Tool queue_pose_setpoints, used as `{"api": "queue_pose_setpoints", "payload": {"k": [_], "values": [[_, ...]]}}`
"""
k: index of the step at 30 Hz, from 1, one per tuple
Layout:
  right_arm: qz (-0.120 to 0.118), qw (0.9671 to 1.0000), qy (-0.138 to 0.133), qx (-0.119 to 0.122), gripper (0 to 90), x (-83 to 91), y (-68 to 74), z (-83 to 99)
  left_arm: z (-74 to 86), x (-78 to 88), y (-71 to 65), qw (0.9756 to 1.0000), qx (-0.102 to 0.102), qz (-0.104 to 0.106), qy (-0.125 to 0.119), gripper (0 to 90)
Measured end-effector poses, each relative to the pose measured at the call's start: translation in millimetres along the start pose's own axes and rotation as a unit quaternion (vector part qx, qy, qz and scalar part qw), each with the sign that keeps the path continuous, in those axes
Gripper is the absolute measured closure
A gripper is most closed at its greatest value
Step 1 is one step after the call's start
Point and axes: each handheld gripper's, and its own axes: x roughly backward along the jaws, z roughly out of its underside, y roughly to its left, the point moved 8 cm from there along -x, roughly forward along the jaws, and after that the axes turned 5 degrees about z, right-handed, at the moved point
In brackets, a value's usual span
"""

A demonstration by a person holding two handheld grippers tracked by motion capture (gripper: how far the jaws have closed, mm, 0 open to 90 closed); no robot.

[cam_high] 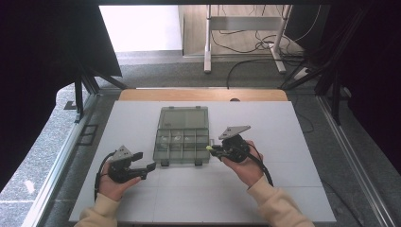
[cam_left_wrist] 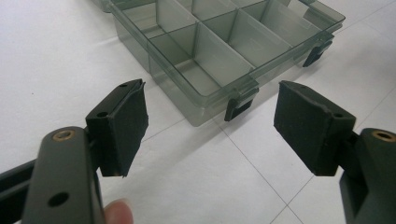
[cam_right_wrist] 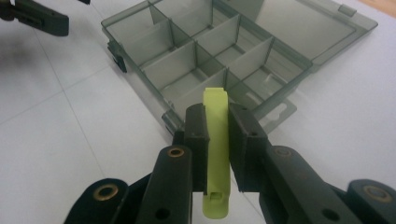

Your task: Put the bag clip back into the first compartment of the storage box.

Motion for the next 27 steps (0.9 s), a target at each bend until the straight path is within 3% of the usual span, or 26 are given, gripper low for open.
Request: {"api": "queue_pose_setpoints", "payload": {"k": [27], "values": [[-0.019, 0.9998, -0.004, 0.007, 78.0, -29.8, 6.1, -29.2, 0.4, 0.1, -0.4, 1.0, 0.001, -0.001, 0.0, 26.6]]}}
